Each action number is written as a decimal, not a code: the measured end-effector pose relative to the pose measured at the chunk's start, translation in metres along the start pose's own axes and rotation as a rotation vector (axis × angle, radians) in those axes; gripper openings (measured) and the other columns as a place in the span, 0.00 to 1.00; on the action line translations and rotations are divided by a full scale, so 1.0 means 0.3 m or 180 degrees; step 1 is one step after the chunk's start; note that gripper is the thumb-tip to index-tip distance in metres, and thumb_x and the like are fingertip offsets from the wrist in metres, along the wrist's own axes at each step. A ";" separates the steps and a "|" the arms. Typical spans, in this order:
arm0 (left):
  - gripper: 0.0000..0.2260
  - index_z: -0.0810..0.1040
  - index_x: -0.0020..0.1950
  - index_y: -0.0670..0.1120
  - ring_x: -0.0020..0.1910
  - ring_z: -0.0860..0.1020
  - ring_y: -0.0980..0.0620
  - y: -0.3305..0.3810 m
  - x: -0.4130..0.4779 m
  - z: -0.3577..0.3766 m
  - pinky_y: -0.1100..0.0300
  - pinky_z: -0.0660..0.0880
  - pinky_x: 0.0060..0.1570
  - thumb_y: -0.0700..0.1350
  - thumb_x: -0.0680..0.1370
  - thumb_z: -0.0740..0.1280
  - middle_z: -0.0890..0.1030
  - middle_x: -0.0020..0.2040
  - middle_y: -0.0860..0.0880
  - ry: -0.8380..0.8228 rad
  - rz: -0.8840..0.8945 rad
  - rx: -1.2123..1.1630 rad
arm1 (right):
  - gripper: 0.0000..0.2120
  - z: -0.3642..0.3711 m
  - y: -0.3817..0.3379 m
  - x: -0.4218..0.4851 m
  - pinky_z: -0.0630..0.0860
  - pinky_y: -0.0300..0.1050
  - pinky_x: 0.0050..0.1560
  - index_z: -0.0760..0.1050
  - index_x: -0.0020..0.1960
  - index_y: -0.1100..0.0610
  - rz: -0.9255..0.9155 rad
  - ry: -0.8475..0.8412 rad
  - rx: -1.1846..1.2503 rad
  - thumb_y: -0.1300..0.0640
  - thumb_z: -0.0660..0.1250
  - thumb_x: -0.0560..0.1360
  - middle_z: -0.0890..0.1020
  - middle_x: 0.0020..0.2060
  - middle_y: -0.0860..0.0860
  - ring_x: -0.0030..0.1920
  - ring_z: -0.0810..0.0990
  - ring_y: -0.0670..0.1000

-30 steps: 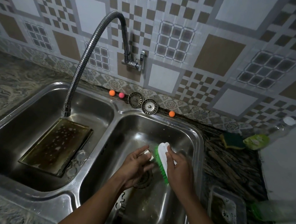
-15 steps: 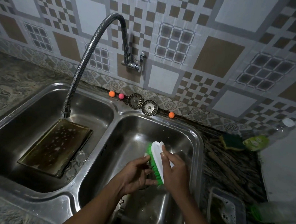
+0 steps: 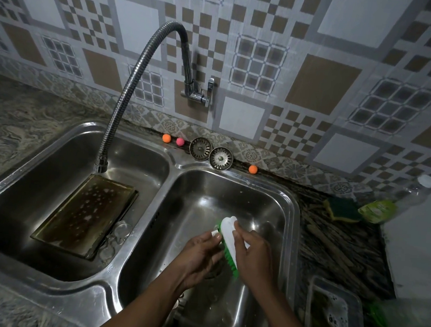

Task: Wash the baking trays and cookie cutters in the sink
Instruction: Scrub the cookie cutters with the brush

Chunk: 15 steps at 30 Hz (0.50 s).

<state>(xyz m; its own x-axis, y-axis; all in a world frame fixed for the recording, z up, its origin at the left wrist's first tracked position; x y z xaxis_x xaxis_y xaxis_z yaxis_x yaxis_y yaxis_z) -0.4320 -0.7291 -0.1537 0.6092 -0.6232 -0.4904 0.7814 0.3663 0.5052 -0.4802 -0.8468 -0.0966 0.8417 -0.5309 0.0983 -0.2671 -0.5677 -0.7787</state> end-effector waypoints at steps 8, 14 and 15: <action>0.16 0.74 0.67 0.36 0.57 0.81 0.40 0.010 0.011 -0.035 0.53 0.80 0.54 0.34 0.80 0.61 0.80 0.61 0.35 0.0143 0.0176 -0.0129 | 0.16 0.023 0.016 0.022 0.79 0.47 0.52 0.78 0.65 0.49 0.0128 -0.0005 -0.0173 0.48 0.64 0.78 0.84 0.51 0.51 0.51 0.81 0.50; 0.16 0.72 0.69 0.33 0.64 0.76 0.36 -0.014 0.002 -0.035 0.48 0.79 0.56 0.36 0.82 0.59 0.75 0.65 0.32 -0.0129 -0.0312 -0.0307 | 0.21 0.029 -0.003 0.002 0.80 0.49 0.48 0.75 0.66 0.43 -0.0011 -0.0019 -0.0124 0.40 0.57 0.76 0.82 0.50 0.47 0.50 0.81 0.47; 0.16 0.72 0.69 0.33 0.65 0.76 0.35 -0.010 0.000 -0.037 0.48 0.80 0.55 0.36 0.82 0.59 0.75 0.66 0.32 -0.0157 -0.0401 -0.0294 | 0.20 0.027 0.000 0.007 0.80 0.50 0.48 0.75 0.66 0.43 0.0012 0.0019 -0.0145 0.41 0.58 0.77 0.82 0.51 0.48 0.50 0.81 0.49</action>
<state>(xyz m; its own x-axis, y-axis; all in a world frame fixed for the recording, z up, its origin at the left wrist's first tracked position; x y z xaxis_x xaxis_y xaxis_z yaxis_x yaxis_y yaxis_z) -0.4329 -0.7225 -0.1629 0.4999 -0.7006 -0.5091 0.8618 0.3437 0.3732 -0.4746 -0.8427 -0.1015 0.8378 -0.5368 0.0992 -0.2916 -0.5937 -0.7500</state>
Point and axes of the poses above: each hand's wrist, its own x-axis towards the middle knuckle, its own z-axis out of the palm, y = z × x, the point moved 8 cm from there along x, towards the middle knuckle
